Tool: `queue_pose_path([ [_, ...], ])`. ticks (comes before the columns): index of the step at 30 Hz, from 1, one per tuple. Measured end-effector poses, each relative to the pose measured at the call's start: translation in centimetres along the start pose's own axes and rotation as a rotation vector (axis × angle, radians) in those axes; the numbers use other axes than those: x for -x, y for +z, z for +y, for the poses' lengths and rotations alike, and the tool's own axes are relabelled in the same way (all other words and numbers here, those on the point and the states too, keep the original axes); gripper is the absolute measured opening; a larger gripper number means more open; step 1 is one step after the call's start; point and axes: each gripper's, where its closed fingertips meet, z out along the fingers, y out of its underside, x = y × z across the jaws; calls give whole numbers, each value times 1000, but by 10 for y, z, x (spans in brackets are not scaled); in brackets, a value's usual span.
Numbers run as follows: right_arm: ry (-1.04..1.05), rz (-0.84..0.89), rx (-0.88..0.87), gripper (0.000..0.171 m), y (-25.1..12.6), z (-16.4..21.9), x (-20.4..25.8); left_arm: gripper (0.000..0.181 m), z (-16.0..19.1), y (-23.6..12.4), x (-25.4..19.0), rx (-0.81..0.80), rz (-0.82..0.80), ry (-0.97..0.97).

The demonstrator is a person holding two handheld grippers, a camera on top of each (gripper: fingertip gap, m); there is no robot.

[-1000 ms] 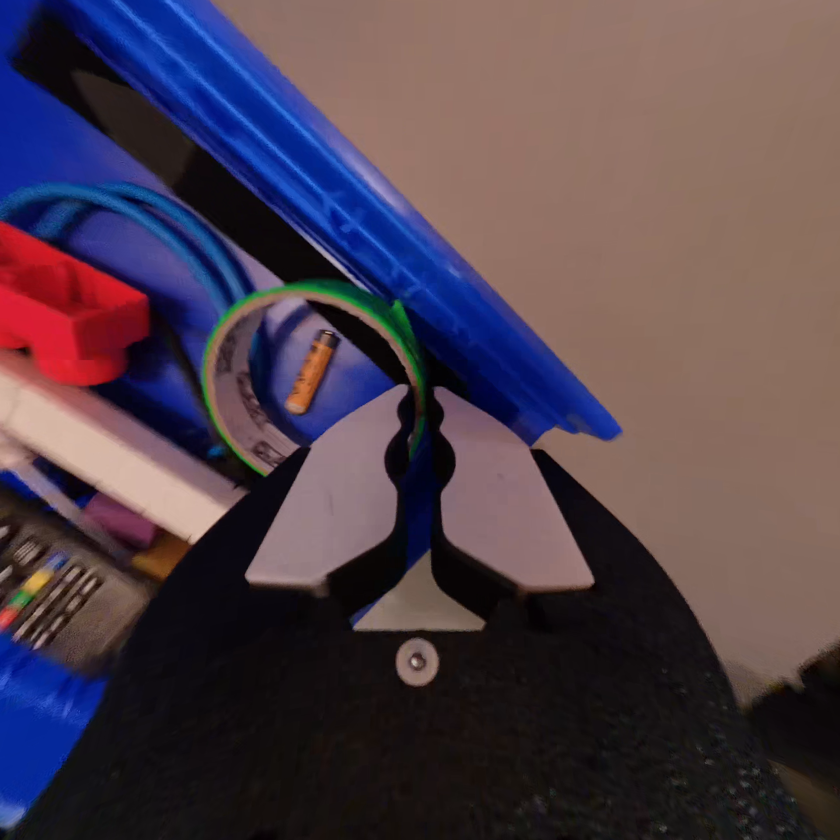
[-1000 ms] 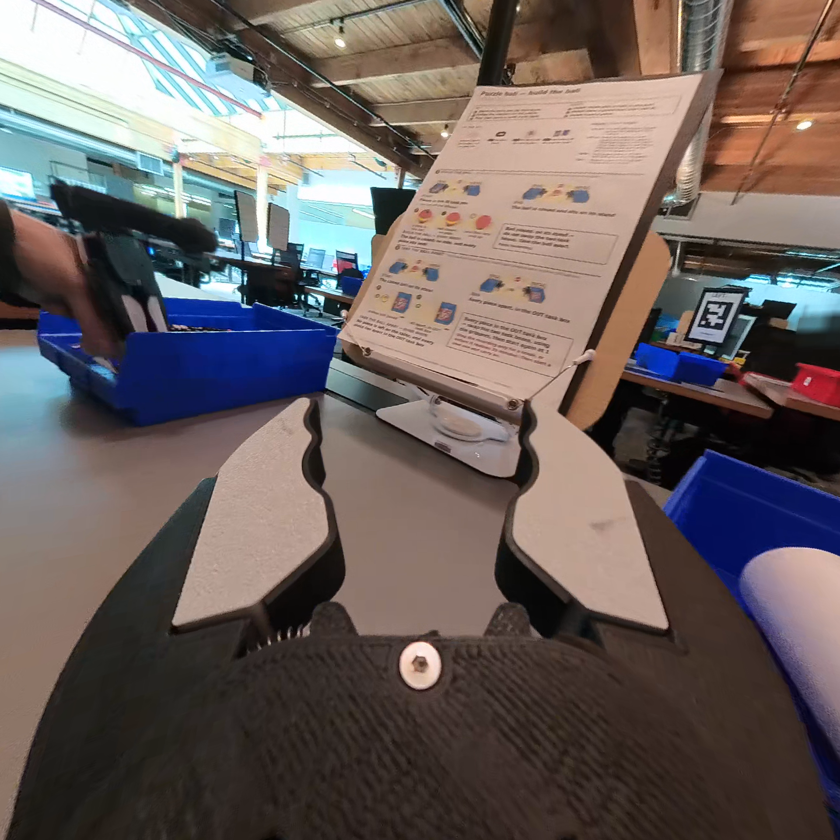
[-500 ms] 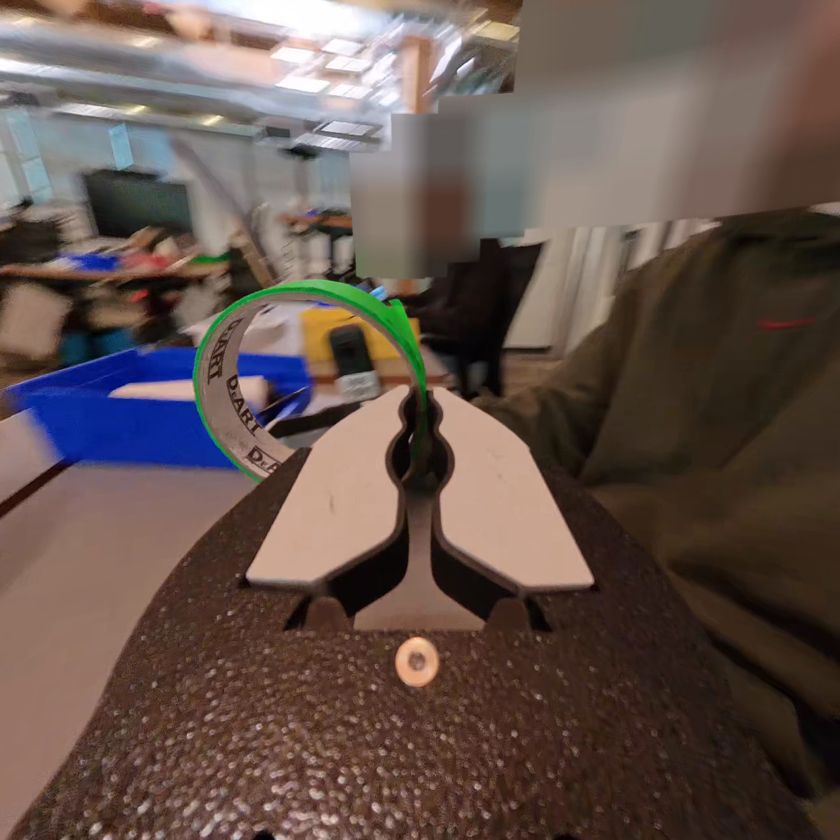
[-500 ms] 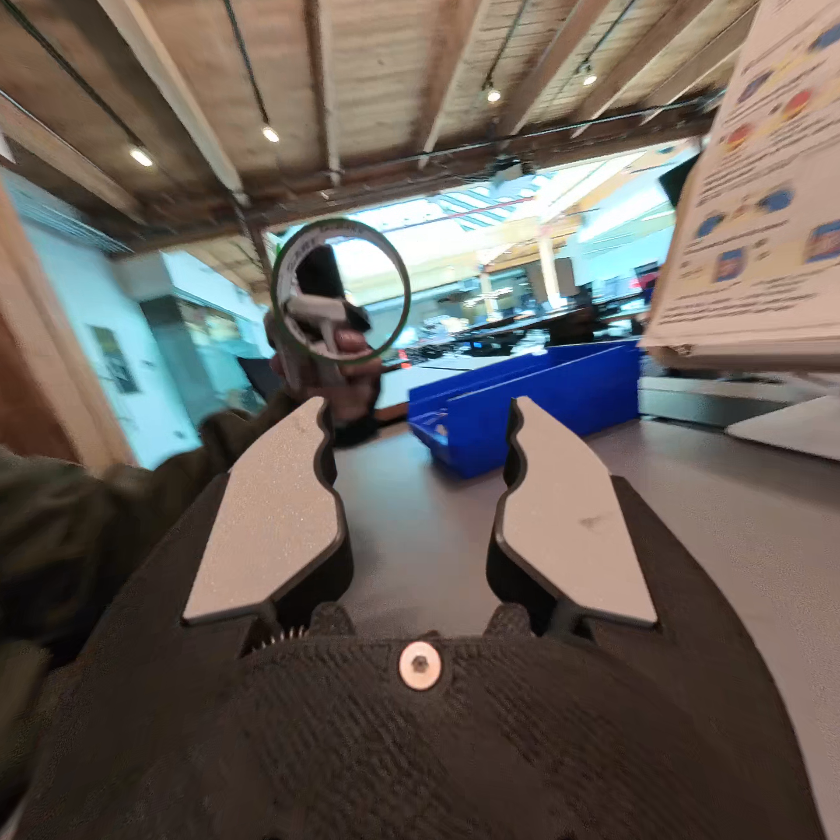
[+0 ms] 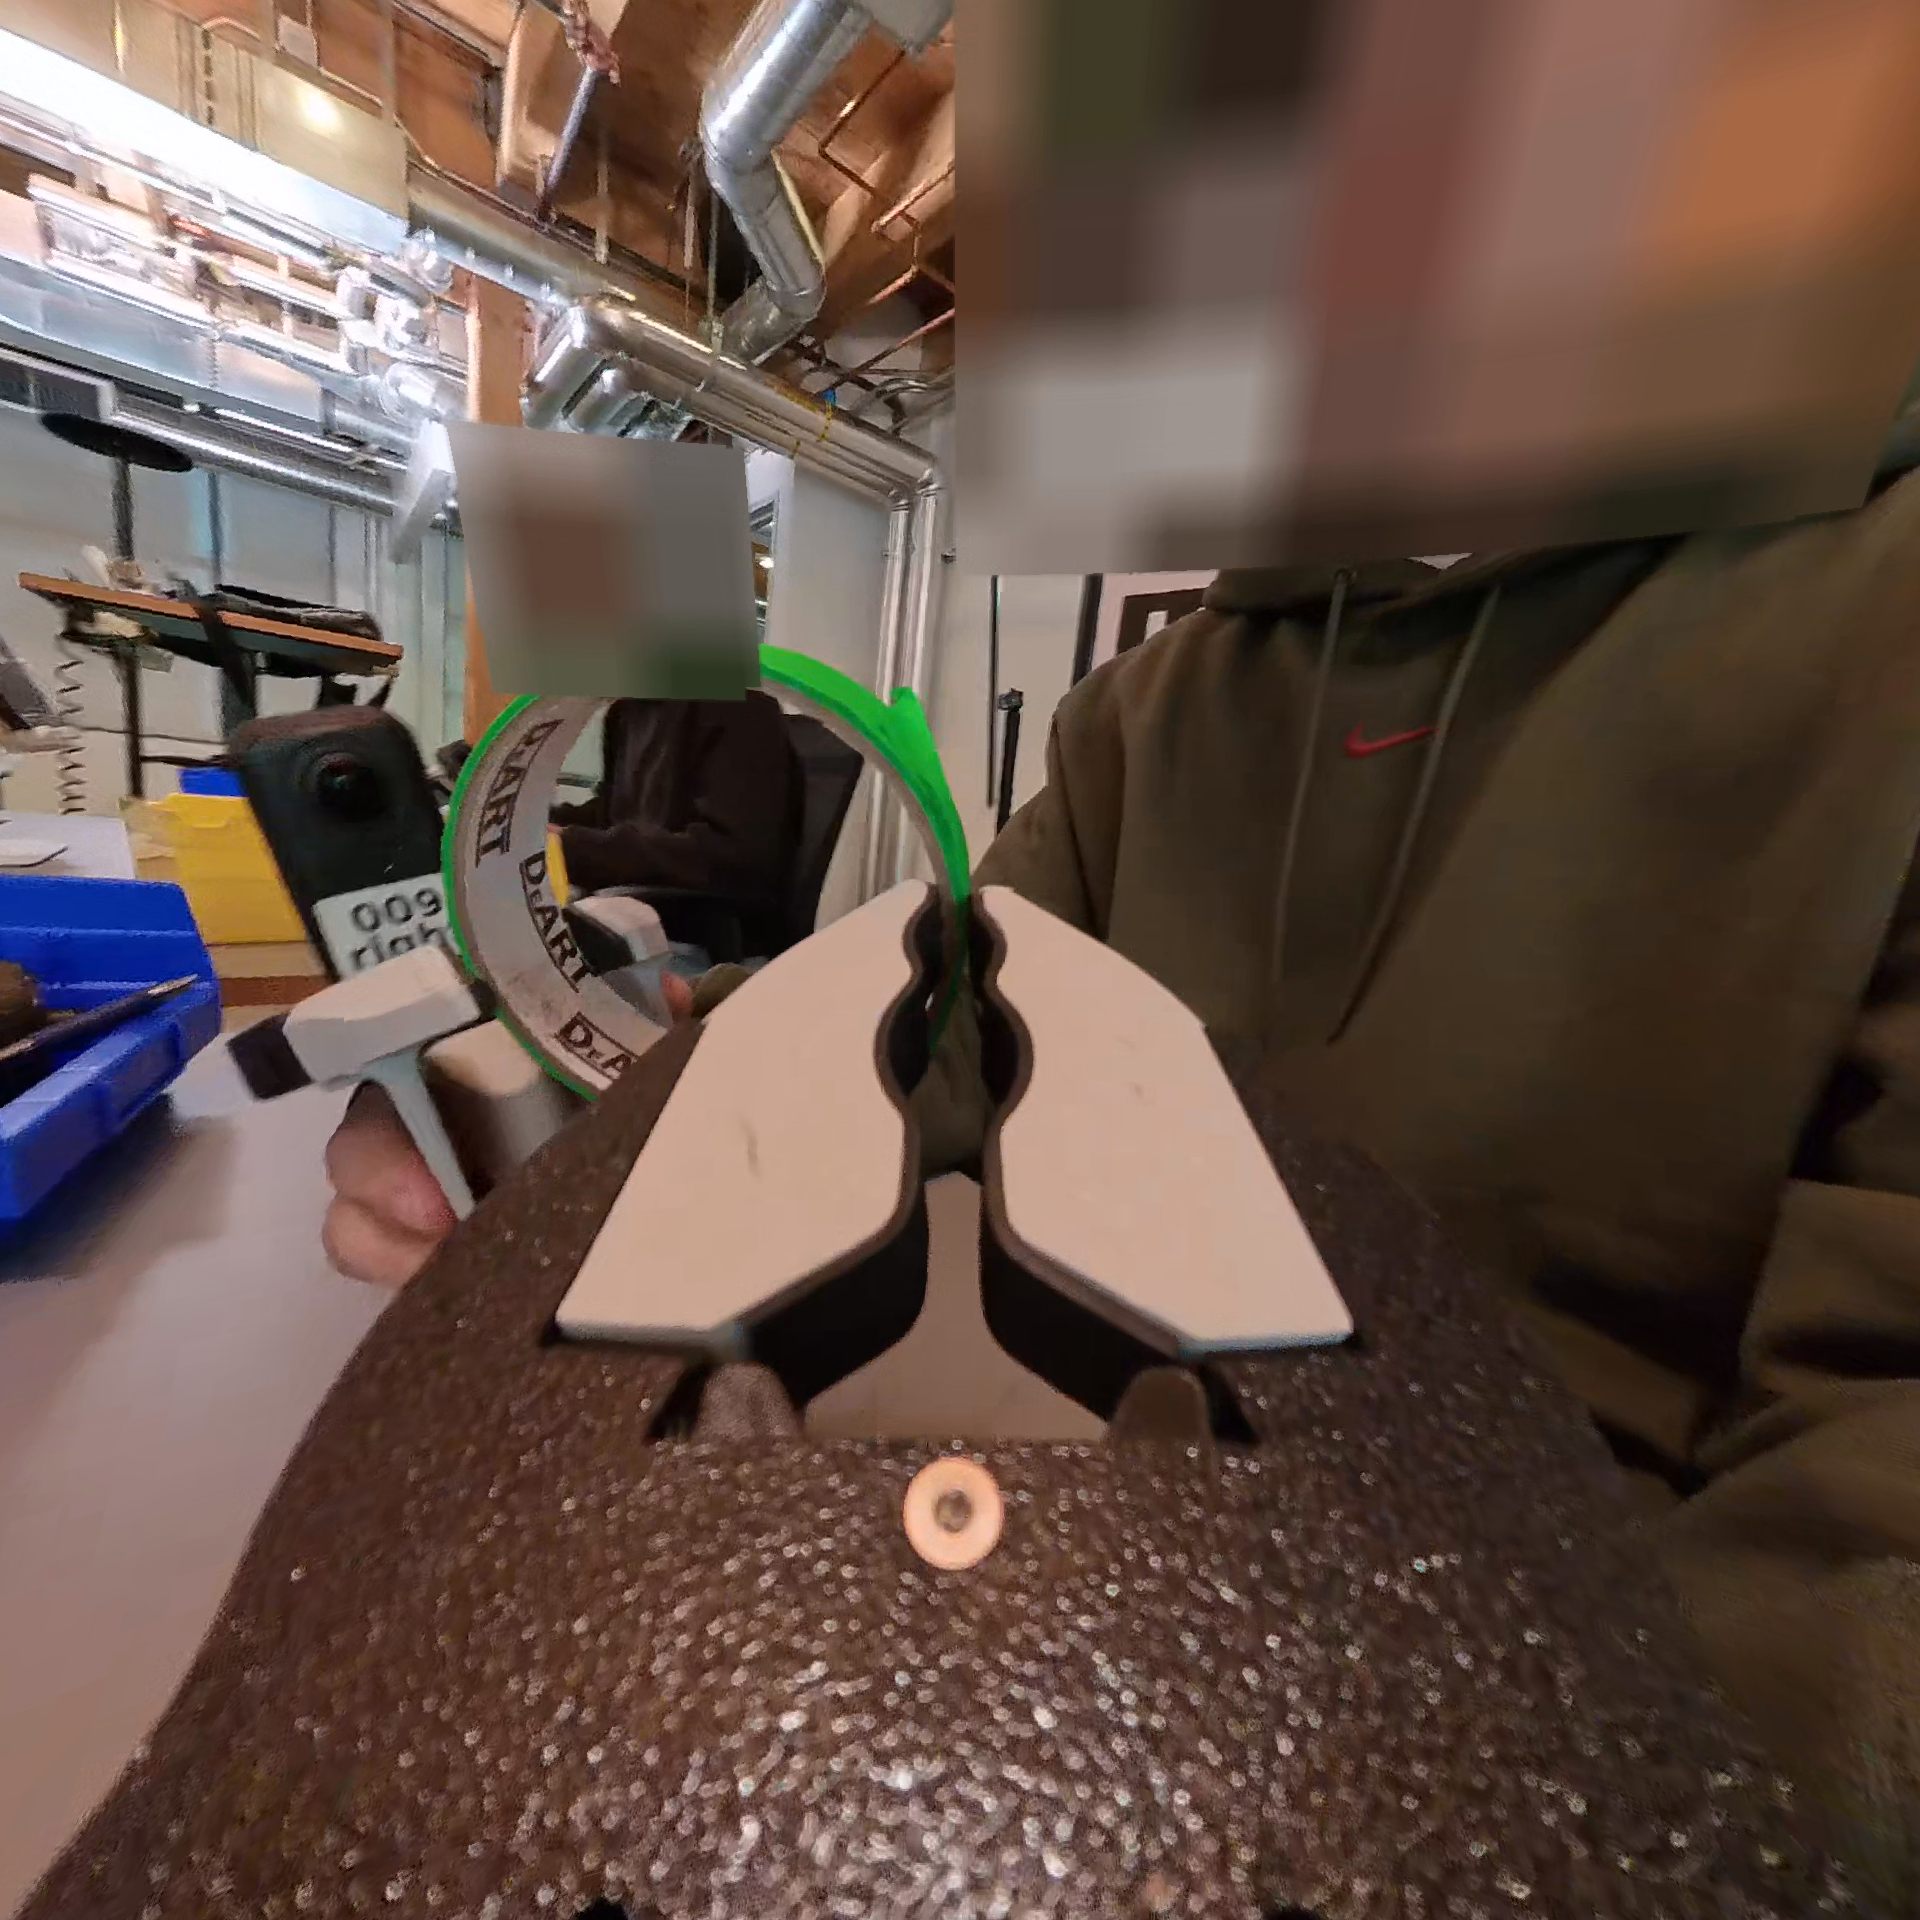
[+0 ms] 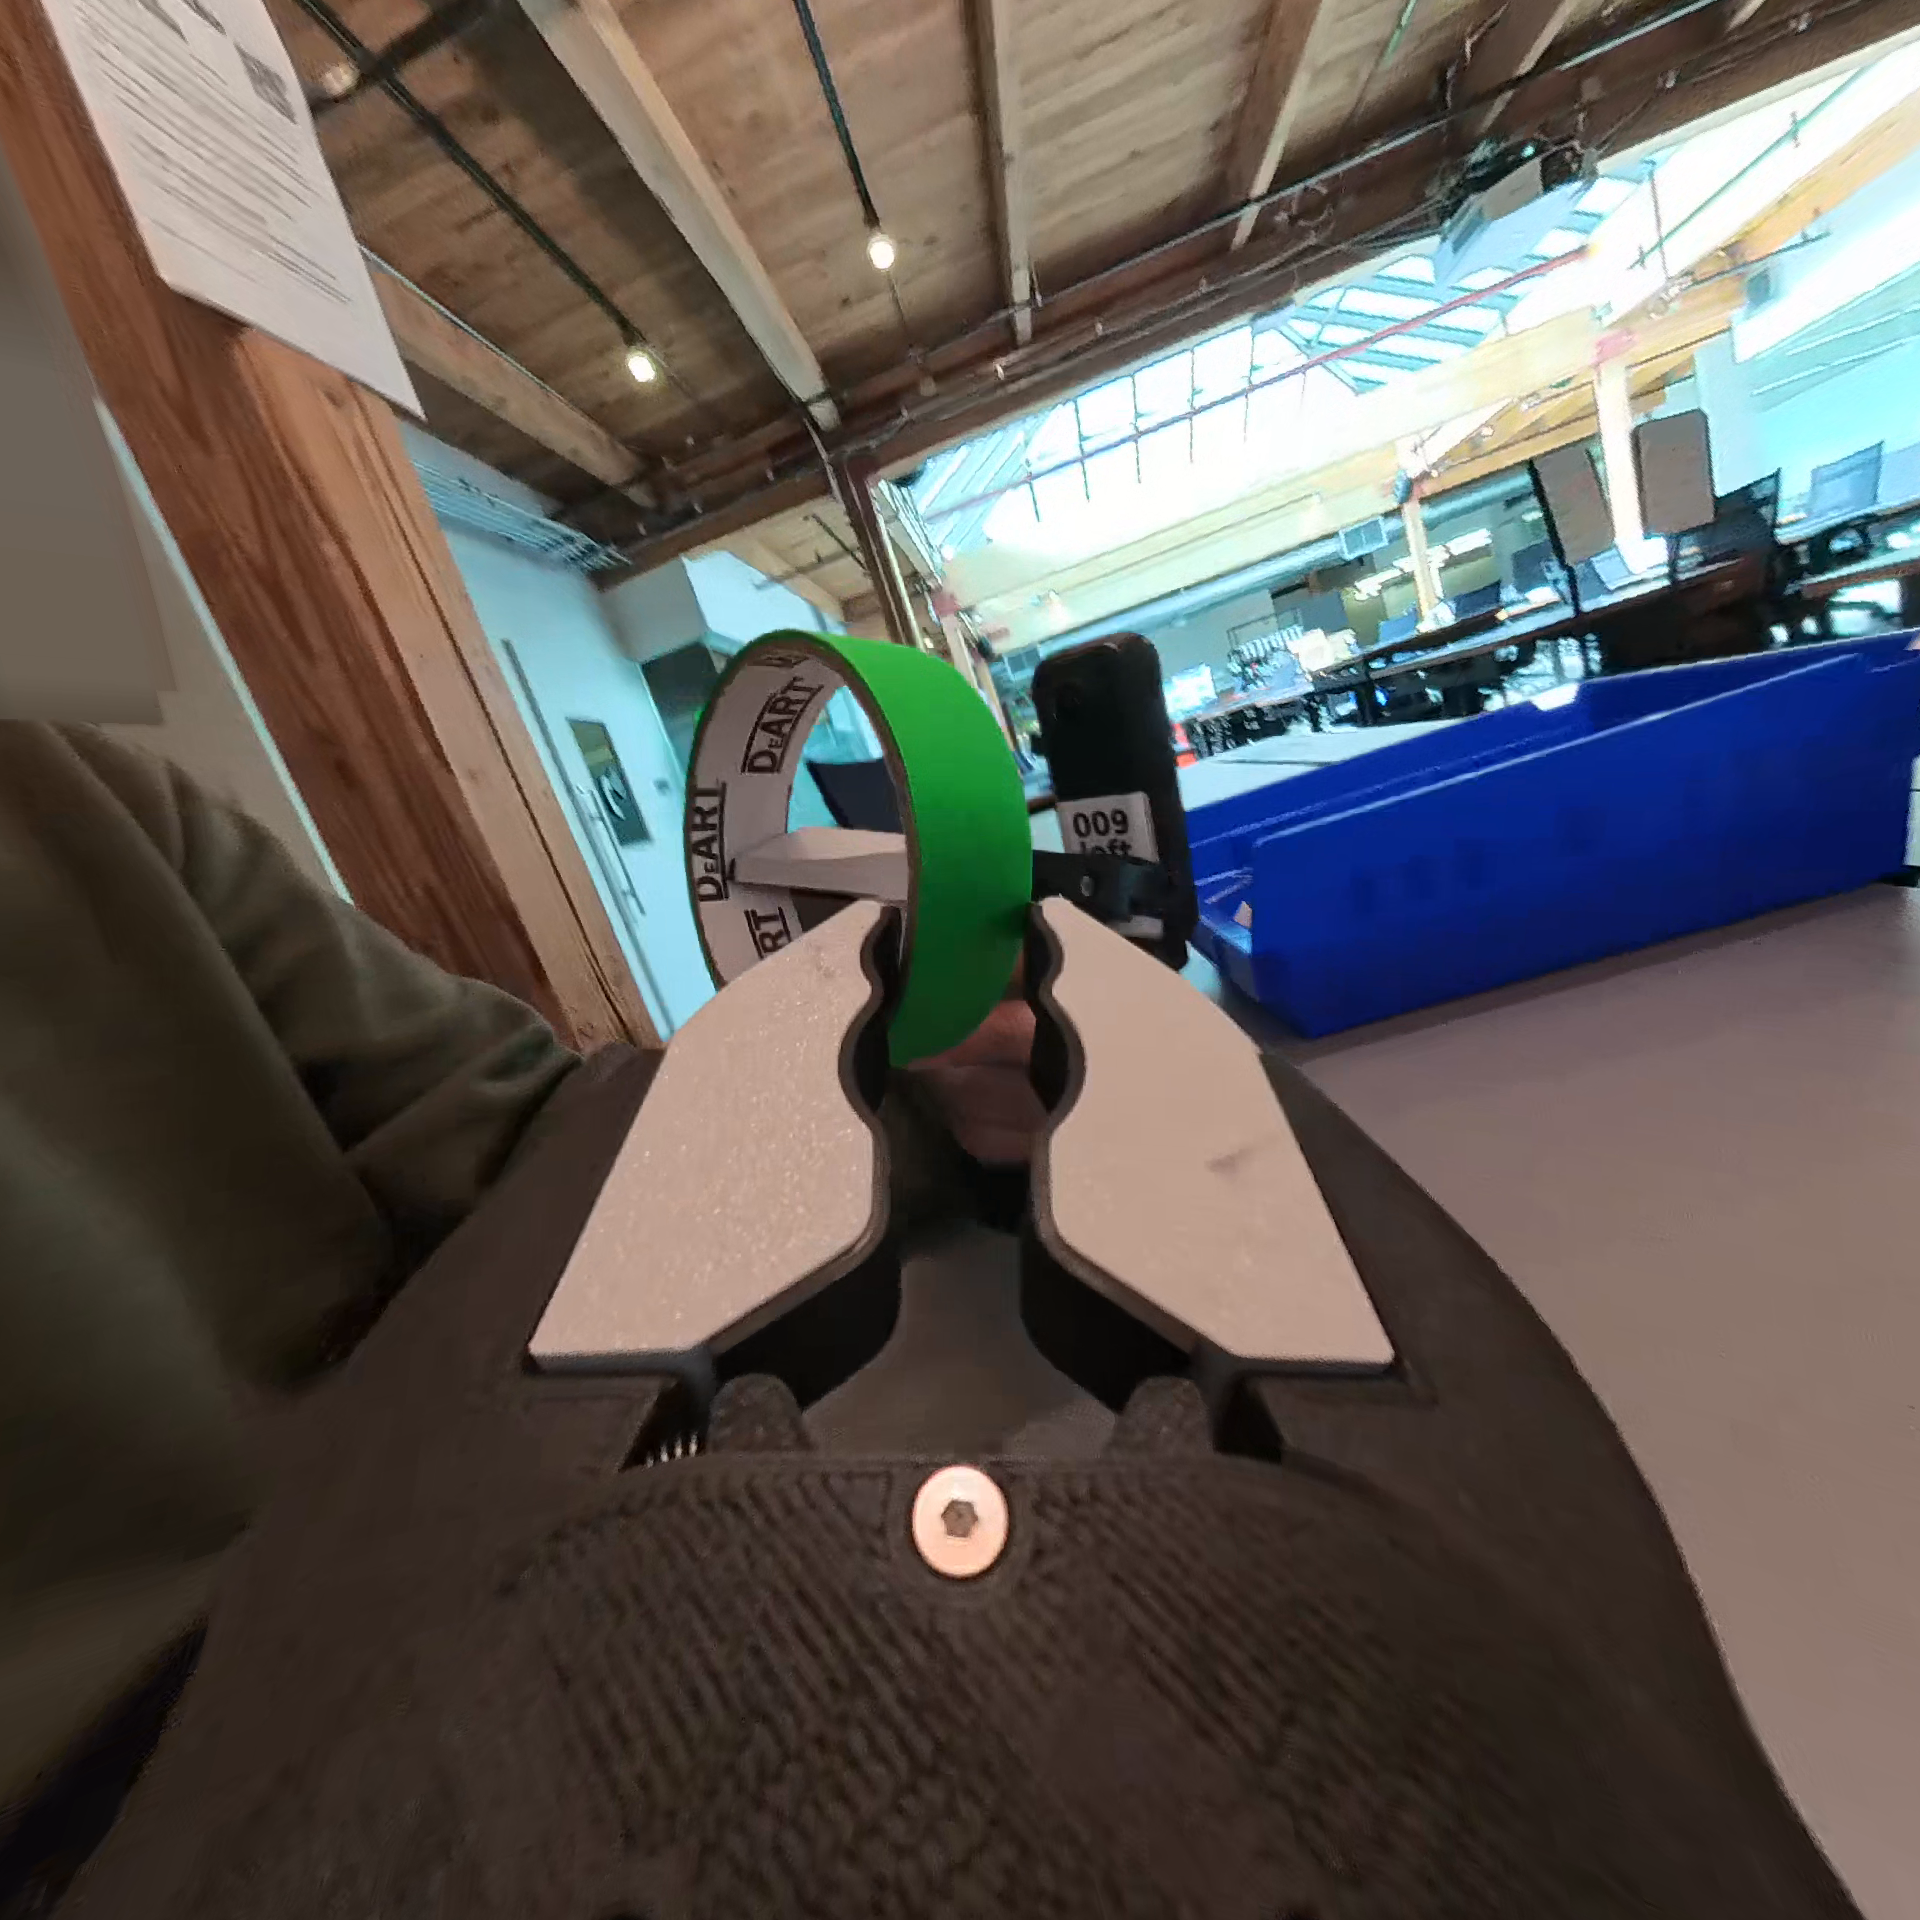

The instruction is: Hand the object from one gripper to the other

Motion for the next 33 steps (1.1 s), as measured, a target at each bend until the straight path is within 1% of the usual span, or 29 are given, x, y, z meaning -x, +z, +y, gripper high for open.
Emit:
queue_pose_path([
  [1,-29,25,26,22,-1,1,-3,4,1,-2,3,2,-34,11],
  [4,-166,169,53,21,-8,-4,-19,9,-4,-14,23,-24,-215,30],
  [6,-315,350,69,19,-17,-12,-36,14,-10,-29,47,-31,-422,40],
  [7,-402,461,86,17,-24,-17,-46,20,-13,-38,59,-27,-552,77],
  [8,-495,554,109,15,-32,-21,-53,30,-17,-49,70,-8,-684,138],
  [9,-581,616,140,13,-37,-23,-57,34,-19,-57,76,31,-791,208],
  [10,-660,679,199,11,-41,-22,-62,34,-18,-60,78,91,-854,267],
  [12,-727,739,255,8,-43,-20,-67,40,-11,-59,82,206,-910,330],
  [13,-735,785,277,6,-45,-19,-71,49,-7,-55,83,249,-913,340],
  [14,-755,824,302,4,-48,-18,-74,53,-3,-52,84,290,-913,344],
  [15,-791,853,329,4,-49,-18,-77,54,0,-52,87,324,-943,354],
  [16,-829,902,359,4,-54,-19,-80,59,3,-51,91,355,-972,365],
  [20,-926,1008,447,4,-63,-19,-87,58,16,-48,106,450,-1067,370],
  [22,-960,1006,470,4,-61,-18,-87,56,25,-56,117,539,-1153,367],
  [24,-999,1001,471,4,-58,-18,-84,45,33,-59,120,604,-1176,381],
  [25,-1009,1009,483,4,-58,-17,-85,31,34,-59,120,605,-1175,380],
  [27,-1004,982,458,5,-58,-18,-83,30,33,-59,120,584,-1170,345],
  [28,-966,940,420,7,-56,-18,-81,29,32,-60,119,565,-1168,322],
  [29,-897,887,366,16,-54,-18,-79,29,30,-63,119,531,-1172,299],
  [30,-811,839,294,33,-52,-20,-76,29,26,-65,118,481,-1172,274],
  [31,-716,801,222,44,-51,-24,-74,29,22,-67,117,420,-1161,246],
  [33,-518,723,104,57,-51,-29,-71,28,11,-66,112,273,-1105,201],
])
